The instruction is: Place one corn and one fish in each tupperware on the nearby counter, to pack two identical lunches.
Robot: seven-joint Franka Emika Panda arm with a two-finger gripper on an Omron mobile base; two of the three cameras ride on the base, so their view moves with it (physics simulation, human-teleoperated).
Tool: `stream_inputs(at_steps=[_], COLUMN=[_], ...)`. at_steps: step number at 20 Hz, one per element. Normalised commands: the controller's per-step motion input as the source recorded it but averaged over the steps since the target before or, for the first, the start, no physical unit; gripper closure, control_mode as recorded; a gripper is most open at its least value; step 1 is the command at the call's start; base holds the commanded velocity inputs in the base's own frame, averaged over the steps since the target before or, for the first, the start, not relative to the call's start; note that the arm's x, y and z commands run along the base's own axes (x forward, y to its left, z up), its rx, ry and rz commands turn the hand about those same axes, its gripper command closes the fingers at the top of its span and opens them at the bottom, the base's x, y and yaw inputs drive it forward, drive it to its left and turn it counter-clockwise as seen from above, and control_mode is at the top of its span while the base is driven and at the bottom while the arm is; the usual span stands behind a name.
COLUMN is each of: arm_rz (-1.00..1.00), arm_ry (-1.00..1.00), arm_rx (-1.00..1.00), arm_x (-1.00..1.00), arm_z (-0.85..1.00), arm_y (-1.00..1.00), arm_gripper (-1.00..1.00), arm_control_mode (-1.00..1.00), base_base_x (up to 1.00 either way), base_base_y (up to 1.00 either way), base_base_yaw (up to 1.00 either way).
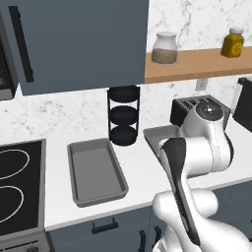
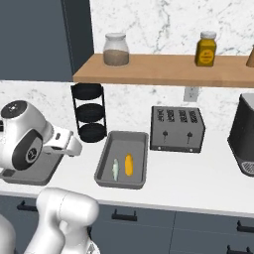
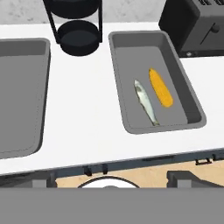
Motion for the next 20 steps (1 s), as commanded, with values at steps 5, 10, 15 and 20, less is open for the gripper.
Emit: stream_inputs(at_steps=[5, 10, 15, 20], arm_rz=[0.00, 0.00, 0.00, 0.00], arm_ry=[-0.06, 0.00, 0.00, 0.00], arm_rx=[-0.09, 0.00, 0.00, 0.00], arm_x=[0.00, 0.00, 0.00, 0.00], arm_z=[-0.19, 0.00, 0.00, 0.00], arm_y=[-0.03, 0.00, 0.00, 0.00], arm_gripper=[-1.00, -1.00, -1.00, -1.00], arm_control_mode=[1.00, 1.00, 1.00, 1.00], base_base_x=[0.00, -0.38, -0.85, -0.94], base_base_y=[-0.06, -0.82, -1.00, -1.00], base_base_yaw=[0.00, 0.00, 0.00, 0.00])
